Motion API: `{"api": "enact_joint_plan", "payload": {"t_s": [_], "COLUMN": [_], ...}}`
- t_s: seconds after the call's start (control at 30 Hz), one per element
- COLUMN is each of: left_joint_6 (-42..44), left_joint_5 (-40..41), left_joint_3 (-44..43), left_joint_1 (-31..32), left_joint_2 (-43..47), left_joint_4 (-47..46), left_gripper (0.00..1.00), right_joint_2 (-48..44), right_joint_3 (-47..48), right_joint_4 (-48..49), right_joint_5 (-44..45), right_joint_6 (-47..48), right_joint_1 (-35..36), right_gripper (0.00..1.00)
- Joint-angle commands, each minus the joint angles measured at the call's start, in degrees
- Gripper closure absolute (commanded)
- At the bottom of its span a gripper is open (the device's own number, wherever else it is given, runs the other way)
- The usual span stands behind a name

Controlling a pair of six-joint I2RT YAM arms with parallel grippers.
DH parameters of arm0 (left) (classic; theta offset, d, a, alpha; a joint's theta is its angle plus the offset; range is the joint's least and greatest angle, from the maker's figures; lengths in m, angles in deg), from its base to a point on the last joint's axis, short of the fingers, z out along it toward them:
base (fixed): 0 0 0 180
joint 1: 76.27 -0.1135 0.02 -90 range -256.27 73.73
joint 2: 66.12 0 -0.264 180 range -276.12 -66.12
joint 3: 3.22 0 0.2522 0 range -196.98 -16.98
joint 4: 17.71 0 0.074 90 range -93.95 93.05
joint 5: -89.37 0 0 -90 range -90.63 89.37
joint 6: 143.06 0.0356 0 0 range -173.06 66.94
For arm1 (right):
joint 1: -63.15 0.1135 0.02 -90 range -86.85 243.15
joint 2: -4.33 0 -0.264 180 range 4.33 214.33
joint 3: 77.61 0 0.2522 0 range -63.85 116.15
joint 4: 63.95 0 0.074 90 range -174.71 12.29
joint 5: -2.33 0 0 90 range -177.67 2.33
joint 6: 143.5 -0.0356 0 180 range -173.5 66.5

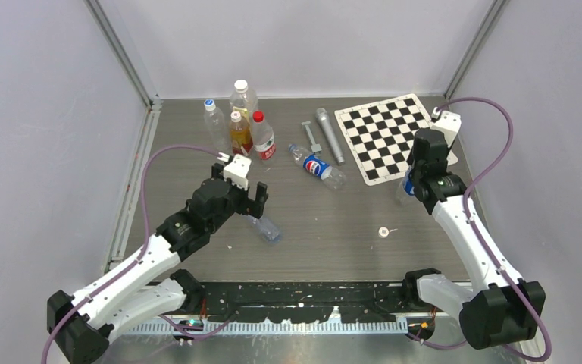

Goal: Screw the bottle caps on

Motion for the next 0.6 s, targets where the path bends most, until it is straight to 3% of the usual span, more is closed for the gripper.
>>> {"api": "enact_joint_plan", "payload": {"t_s": [0.0, 0.3, 0.57], "left_joint_6": [-1.39, -1.6, -1.5], "left_joint_5": [0.78, 0.43, 0.26], "left_joint_3": [0.55, 1.43, 2.05], "left_joint_1": [-0.21, -0.21, -0.2], "left_joint_2": [1.42, 0.87, 0.77], "left_joint_4": [-1.84, -3.77, -4.85], "left_gripper": [0.0, 0.0, 0.0], "right_joint_2": [-0.58, -4.65, -6.74], "right_joint_3": [-1.53, -7.16, -9.15], "right_joint_4": [4.79, 6.09, 7.29], "right_joint_5": [2.28, -1.4, -9.28], "right_joint_6": [-2.34, -3.66, 0.77], "right_joint_1": [-0.36, -0.44, -0.39], "right_gripper": [0.92, 0.67, 0.54]}}
